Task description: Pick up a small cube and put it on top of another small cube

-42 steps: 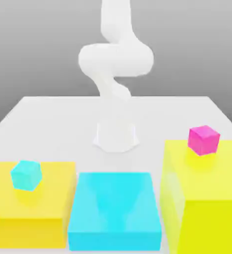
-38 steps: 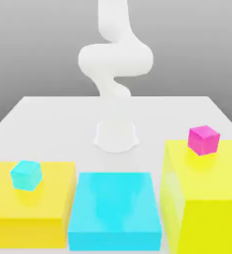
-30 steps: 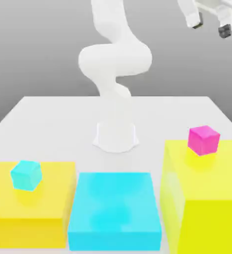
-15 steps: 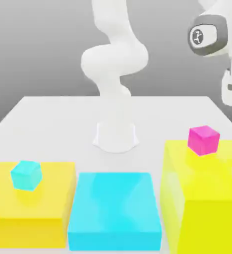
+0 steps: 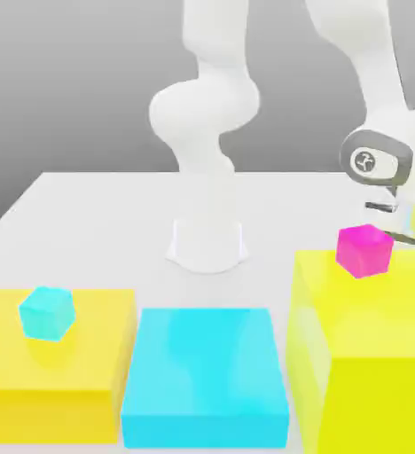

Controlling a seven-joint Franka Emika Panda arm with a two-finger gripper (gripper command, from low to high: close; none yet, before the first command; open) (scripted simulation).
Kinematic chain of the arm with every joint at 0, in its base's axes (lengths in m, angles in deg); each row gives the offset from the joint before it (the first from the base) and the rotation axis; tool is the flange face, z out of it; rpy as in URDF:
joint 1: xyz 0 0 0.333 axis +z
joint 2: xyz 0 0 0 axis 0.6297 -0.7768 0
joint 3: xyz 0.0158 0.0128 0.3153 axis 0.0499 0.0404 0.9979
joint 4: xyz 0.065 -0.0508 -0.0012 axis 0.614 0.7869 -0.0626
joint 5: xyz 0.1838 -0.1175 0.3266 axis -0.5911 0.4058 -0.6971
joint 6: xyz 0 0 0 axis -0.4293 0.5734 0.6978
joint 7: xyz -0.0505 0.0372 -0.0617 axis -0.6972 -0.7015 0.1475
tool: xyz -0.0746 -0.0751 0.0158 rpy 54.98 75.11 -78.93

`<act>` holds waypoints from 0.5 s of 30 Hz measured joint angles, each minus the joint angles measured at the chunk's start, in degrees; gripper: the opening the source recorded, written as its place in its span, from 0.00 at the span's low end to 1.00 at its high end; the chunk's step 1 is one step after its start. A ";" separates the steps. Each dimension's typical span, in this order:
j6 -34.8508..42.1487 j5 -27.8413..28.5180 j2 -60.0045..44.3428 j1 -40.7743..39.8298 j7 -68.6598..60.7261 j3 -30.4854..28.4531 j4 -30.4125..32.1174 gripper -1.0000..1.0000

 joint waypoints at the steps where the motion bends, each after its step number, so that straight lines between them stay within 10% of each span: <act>1: -1.62 0.60 -2.00 0.41 0.36 -0.55 -0.35 0.50; 3: -4.92 1.23 -6.09 1.43 0.78 -1.73 -1.11 0.50; 4: -6.03 1.44 -7.43 1.75 0.96 -2.09 -1.35 0.00; 15: -0.20 -0.20 -0.38 0.79 -0.32 -0.75 -0.02 0.00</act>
